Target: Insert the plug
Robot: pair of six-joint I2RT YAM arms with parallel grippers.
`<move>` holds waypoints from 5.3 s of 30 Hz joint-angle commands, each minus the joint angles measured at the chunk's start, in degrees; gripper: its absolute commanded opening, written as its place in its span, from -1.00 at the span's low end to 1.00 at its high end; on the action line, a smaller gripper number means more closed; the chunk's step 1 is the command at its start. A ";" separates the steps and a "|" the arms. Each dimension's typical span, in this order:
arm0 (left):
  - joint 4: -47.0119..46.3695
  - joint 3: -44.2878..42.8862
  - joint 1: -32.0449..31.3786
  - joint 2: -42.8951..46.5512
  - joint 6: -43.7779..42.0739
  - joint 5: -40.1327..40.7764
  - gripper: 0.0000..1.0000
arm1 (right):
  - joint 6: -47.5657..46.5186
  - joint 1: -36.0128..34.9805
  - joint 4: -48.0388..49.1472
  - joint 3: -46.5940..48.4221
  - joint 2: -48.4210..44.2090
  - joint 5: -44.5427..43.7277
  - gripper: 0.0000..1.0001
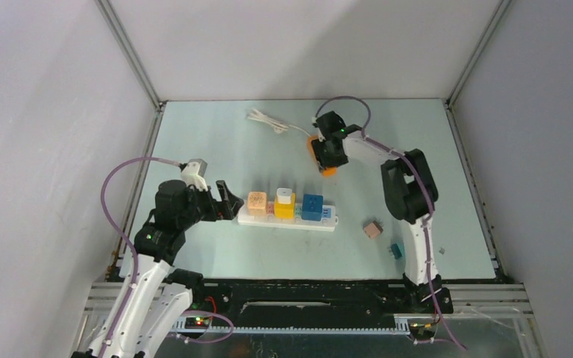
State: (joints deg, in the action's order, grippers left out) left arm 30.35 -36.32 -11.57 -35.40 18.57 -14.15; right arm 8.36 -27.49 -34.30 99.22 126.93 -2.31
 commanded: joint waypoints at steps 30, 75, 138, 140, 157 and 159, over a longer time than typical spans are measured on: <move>-3.12 2.13 0.50 3.08 0.55 -2.99 0.96 | 14.81 -3.06 -1.35 -41.38 -36.11 -6.34 -0.10; -3.59 2.30 0.50 4.08 0.49 -4.32 0.96 | 32.24 18.02 0.75 -64.15 -60.76 7.85 0.25; -3.87 2.48 0.49 4.78 0.46 -4.74 0.96 | 27.09 10.94 3.00 -59.23 -44.91 -0.76 -0.39; -3.93 2.48 0.46 4.66 0.45 -4.83 0.96 | 26.93 10.88 2.44 -59.23 -46.38 -1.08 -0.52; -14.84 0.45 -1.85 -1.18 10.58 -9.86 0.96 | 33.32 10.57 3.24 -55.72 -75.14 6.02 -1.00; -16.88 -1.13 -6.53 -2.83 11.98 -6.03 0.96 | 36.62 10.52 4.30 -55.76 -76.73 8.12 -1.00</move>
State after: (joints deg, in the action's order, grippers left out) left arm 22.09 -34.87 -12.67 -36.80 24.71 -21.65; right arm 38.46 -16.86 -33.67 41.12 53.23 0.78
